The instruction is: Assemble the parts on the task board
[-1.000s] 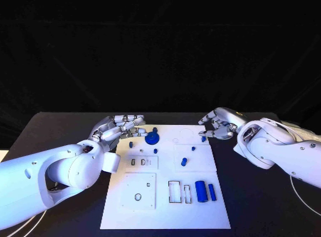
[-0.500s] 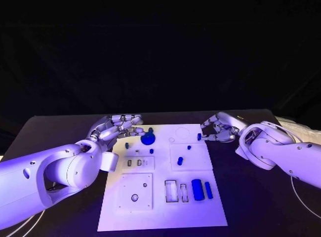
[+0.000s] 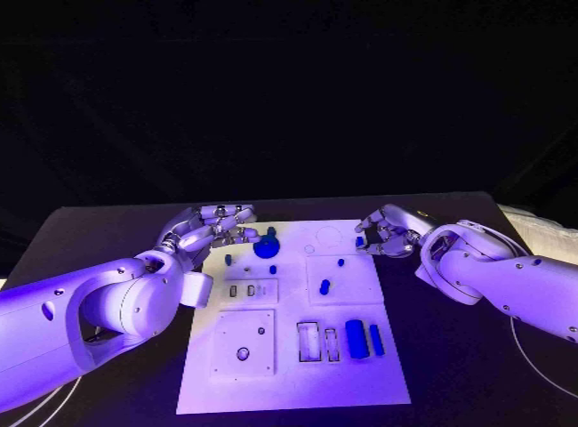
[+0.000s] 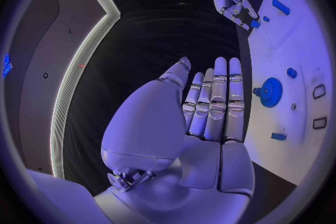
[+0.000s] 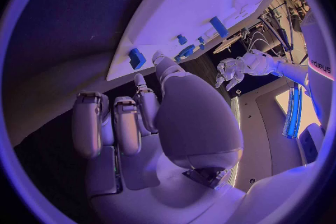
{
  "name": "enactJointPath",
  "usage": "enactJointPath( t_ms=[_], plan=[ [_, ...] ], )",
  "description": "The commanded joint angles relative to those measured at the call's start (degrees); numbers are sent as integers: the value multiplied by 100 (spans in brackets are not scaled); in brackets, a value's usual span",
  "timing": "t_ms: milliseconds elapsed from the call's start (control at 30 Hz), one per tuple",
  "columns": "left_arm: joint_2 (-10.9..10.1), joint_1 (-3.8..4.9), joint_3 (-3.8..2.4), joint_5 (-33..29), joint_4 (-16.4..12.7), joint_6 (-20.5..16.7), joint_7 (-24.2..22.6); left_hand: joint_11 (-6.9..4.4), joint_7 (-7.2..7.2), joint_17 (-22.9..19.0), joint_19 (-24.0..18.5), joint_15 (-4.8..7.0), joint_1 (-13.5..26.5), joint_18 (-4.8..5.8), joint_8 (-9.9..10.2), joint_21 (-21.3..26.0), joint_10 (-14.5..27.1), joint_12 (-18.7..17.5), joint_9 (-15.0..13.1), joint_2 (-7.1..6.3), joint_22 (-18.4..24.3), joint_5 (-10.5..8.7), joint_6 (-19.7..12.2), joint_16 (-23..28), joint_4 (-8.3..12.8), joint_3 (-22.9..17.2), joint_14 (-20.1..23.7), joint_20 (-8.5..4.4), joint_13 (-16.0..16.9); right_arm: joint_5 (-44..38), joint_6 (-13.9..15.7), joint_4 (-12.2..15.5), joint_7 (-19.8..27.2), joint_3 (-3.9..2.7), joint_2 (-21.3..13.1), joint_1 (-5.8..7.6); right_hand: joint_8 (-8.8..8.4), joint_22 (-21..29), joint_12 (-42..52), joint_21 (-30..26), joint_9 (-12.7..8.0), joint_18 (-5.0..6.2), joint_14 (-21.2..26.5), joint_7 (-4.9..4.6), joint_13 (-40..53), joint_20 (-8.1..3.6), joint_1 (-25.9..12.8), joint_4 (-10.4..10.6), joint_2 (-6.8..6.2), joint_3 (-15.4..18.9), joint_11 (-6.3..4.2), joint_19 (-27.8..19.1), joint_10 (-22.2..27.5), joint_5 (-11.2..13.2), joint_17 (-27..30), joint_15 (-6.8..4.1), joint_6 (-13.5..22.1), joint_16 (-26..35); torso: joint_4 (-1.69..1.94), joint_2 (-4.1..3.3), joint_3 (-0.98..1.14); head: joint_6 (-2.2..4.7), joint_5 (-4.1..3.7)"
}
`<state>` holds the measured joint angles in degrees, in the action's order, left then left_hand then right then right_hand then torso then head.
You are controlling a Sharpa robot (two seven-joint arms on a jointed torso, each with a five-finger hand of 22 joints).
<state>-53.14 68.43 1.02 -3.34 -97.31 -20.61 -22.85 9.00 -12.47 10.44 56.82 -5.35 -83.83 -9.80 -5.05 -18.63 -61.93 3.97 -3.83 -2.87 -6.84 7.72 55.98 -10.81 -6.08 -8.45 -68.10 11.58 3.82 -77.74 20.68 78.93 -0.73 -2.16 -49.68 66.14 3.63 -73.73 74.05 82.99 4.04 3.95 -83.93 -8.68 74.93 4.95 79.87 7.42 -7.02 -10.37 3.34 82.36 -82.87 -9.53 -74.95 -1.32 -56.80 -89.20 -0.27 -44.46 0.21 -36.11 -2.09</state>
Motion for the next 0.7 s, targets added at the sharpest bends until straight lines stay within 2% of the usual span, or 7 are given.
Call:
enactJointPath(
  t_ms=[33, 133, 300, 433, 700],
  plan=[
    [20, 5, -3, 26, -3, 113, -56, 14, -34, 6, 11, -13, -70, -61, 24, -5, 9, -22, 5, -1, 5, -27, 5, 32, 36, 6, -16, -8, -7, -183, -104, -71, -143, -2, 44, -8, -3, 1, -13, -16, -2, -59, -576, 13, 473, 23, 72, -60, -3, -16, 6, -32, 22, -16, -1367, 51, 34, -15, 0, 2, -1, -16, -8],
    [28, 5, -3, 26, -2, 115, -55, 14, -34, 6, 11, -13, -70, -61, 24, -5, 9, -22, 5, -1, 5, -27, 5, 32, 36, 6, -16, -8, -7, -226, -165, -163, -182, -2, 109, -10, 3, -2, -10, -15, 2, -59, -577, 13, 476, 24, 84, -70, 13, -26, 6, -31, 20, -16, -1372, 52, 21, -18, -1, 3, -1, -21, -16],
    [40, 4, -3, 26, 2, 119, -50, 14, -34, 6, 11, -13, -70, -61, 24, -5, 9, -22, 5, -1, 5, -27, 5, 32, 36, 6, -16, -8, -7, -276, -226, -259, -246, -2, 182, -22, 24, -2, -1, -15, 16, -59, -579, 18, 485, 24, 150, -133, 70, -84, -1, -30, 12, -2, -1380, 48, -56, -21, 5, -6, 12, -36, -16],
    [43, 4, -3, 26, 8, 119, -46, 14, -34, 6, 11, -13, -70, -61, 24, -5, 9, -22, 5, -1, 5, -27, 5, 32, 36, 6, -16, -8, -7, -292, -235, -301, -261, -3, 211, -33, 26, 0, -7, -17, 20, -58, -579, 20, 483, 22, 193, -177, 99, -126, -4, -32, 12, 22, -1380, 45, -93, -21, 2, 1, 2, -64, 1],
    [50, 4, -2, 26, 15, 117, -38, 15, -35, 10, 10, -14, -72, -61, 27, -6, 7, -23, 4, -2, 6, -29, 7, 39, 46, 1, -17, -8, -6, -299, -278, -325, -247, -3, 242, -43, 56, -10, 22, -13, 39, -60, -580, 40, 504, 15, 193, -215, 143, -179, -18, -28, -8, 47, -1385, 34, -228, -23, -2, -1, 7, -87, 14]
  ],
)
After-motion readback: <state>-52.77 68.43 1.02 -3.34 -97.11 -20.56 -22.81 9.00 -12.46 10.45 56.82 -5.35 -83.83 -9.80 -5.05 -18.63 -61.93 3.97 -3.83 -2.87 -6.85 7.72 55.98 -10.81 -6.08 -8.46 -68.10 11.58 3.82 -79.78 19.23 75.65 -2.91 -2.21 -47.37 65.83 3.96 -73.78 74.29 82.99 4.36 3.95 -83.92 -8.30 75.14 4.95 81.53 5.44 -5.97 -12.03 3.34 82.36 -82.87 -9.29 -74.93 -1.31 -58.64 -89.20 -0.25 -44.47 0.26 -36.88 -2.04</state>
